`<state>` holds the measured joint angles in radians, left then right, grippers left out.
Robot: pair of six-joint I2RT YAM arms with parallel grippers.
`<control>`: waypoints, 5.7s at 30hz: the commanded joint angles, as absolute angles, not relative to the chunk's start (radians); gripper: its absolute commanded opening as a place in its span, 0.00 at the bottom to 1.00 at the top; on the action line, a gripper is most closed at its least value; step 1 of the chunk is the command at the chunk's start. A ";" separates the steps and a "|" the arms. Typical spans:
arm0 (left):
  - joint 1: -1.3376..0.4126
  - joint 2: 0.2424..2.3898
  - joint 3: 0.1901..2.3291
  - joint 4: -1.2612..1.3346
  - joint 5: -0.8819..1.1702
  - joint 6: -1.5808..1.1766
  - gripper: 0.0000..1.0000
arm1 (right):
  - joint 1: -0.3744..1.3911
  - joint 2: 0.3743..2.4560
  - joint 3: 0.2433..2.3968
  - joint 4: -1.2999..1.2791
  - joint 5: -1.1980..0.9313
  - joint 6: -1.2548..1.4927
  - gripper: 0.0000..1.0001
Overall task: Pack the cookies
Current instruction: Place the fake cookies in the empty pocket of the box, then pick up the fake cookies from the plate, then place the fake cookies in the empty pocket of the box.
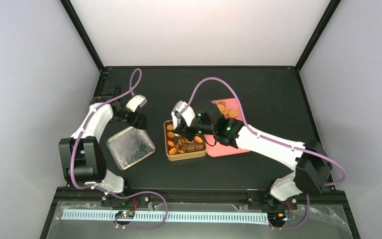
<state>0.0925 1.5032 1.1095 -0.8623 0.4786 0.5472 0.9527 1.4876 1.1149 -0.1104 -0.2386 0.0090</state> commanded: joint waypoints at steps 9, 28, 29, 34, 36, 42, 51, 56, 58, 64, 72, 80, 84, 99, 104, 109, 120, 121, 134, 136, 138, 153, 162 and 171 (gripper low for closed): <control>0.103 1.492 1.138 -0.868 0.511 0.565 0.80 | 0.896 1.385 1.100 -0.065 -0.146 0.029 0.26; 0.104 1.492 1.141 -0.871 0.511 0.555 0.80 | 0.495 1.617 1.265 -0.064 0.022 0.068 0.32; 0.105 1.492 1.141 -0.872 0.510 0.555 0.81 | 0.493 1.637 1.277 -0.063 0.026 0.065 0.32; 0.106 1.493 1.140 -0.871 0.502 0.556 0.81 | 0.488 1.695 1.291 -0.057 0.073 0.063 0.34; 0.106 1.495 1.138 -0.869 0.503 0.552 0.82 | 0.486 1.701 1.280 -0.053 0.091 0.059 0.36; 0.109 1.494 1.132 -0.862 0.503 0.548 0.83 | 0.486 1.697 1.233 -0.034 0.130 0.039 0.37; 0.111 1.484 1.124 -0.861 0.496 0.545 0.83 | 0.487 1.701 1.170 0.002 0.124 0.058 0.37; 0.113 1.483 1.125 -0.861 0.493 0.546 0.84 | 0.487 1.671 1.110 0.025 0.102 0.081 0.36; 0.112 1.484 1.126 -0.861 0.492 0.545 0.83 | 0.486 1.642 1.073 0.046 0.093 0.096 0.36; 0.112 1.489 1.129 -0.862 0.498 0.541 0.84 | 0.487 1.548 0.963 0.104 0.090 0.115 0.36; 0.112 1.483 1.127 -0.865 0.501 0.541 0.83 | 0.492 1.481 0.881 0.135 0.084 0.113 0.36; 0.112 1.482 1.130 -0.868 0.503 0.538 0.83 | 0.499 1.482 0.866 0.153 0.064 0.114 0.36; 0.112 1.479 1.132 -0.871 0.502 0.541 0.83 | 0.498 1.495 0.897 0.147 0.054 0.110 0.32; 0.112 1.484 1.144 -0.873 0.510 0.540 0.82 | 0.517 1.390 0.897 0.097 0.058 0.114 0.01; 0.112 1.490 1.152 -0.876 0.513 0.540 0.82 | 0.552 1.315 0.900 0.057 0.056 0.108 0.01; 0.112 1.494 1.158 -0.876 0.515 0.541 0.82 | 0.639 1.217 0.899 0.001 0.070 0.099 0.02; 0.112 1.496 1.157 -0.877 0.518 0.537 0.82 | 0.911 1.260 0.943 -0.029 0.084 0.094 0.05; 0.113 1.493 1.156 -0.876 0.516 0.537 0.82 | 0.927 1.278 0.951 -0.026 0.087 0.089 0.05; 0.112 1.494 1.157 -0.876 0.520 0.538 0.82 | 0.996 1.352 0.962 -0.027 0.117 0.060 0.23; 0.113 1.494 1.155 -0.875 0.518 0.540 0.82 | 0.994 1.349 0.961 -0.033 0.109 0.060 0.25; 0.112 1.493 1.152 -0.875 0.517 0.540 0.82 | 0.996 1.341 0.958 -0.035 0.098 0.059 0.26; 0.112 1.493 1.151 -0.873 0.517 0.540 0.82 | 0.997 1.309 0.930 -0.033 0.050 0.071 0.33; 0.113 1.491 1.152 -0.874 0.518 0.541 0.82 | 0.997 1.313 0.931 -0.032 0.052 0.067 0.36; 0.112 1.491 1.151 -0.874 0.517 0.542 0.82 | 0.997 1.301 0.921 -0.031 0.080 0.071 0.32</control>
<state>0.1047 1.5032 1.1202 -0.8669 0.4953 0.5453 0.9882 1.3224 0.9337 -0.0551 0.0540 0.0765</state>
